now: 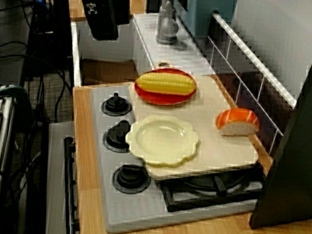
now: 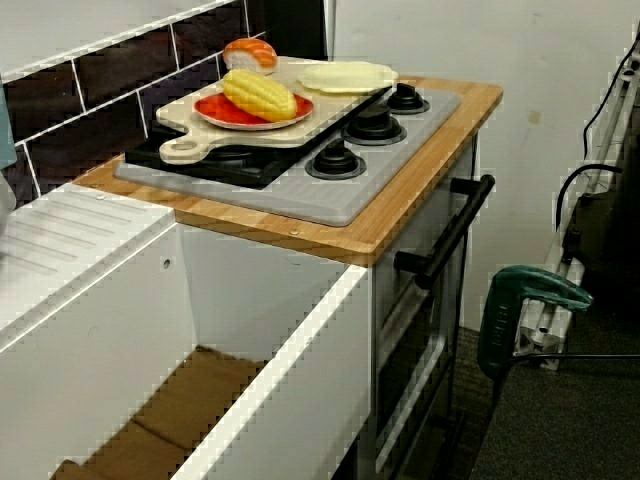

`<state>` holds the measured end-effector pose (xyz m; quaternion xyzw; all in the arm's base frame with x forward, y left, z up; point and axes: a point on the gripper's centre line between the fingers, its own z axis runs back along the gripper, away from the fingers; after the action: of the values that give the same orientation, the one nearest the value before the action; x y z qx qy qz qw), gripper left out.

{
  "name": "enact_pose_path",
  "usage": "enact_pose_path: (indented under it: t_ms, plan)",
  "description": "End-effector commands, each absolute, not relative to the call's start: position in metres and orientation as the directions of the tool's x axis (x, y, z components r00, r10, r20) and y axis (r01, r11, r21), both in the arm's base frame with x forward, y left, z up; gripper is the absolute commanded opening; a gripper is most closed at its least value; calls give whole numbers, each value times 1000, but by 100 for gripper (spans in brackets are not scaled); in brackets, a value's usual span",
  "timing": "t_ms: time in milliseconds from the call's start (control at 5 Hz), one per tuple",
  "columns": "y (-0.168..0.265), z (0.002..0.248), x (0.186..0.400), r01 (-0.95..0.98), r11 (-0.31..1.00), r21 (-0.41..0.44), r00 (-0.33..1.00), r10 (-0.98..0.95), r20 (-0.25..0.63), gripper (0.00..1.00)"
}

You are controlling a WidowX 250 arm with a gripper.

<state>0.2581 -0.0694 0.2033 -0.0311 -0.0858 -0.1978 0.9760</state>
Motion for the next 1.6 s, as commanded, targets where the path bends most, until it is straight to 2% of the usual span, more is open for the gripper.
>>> enact_pose_path:
  t_ms: [0,200,400,800,1000,1400]
  plan:
    - [-92,194,280,398,916,45,887,-397,236,100]
    - [-107,178,301,406,906,123,855,-424,297,100]
    - [-113,170,321,397,906,146,858,-423,293,100]
    - [-117,165,358,368,920,133,886,-391,252,100]
    - [-115,160,370,359,924,135,897,-381,223,100]
    - [-110,149,390,291,949,124,923,-312,226,100]
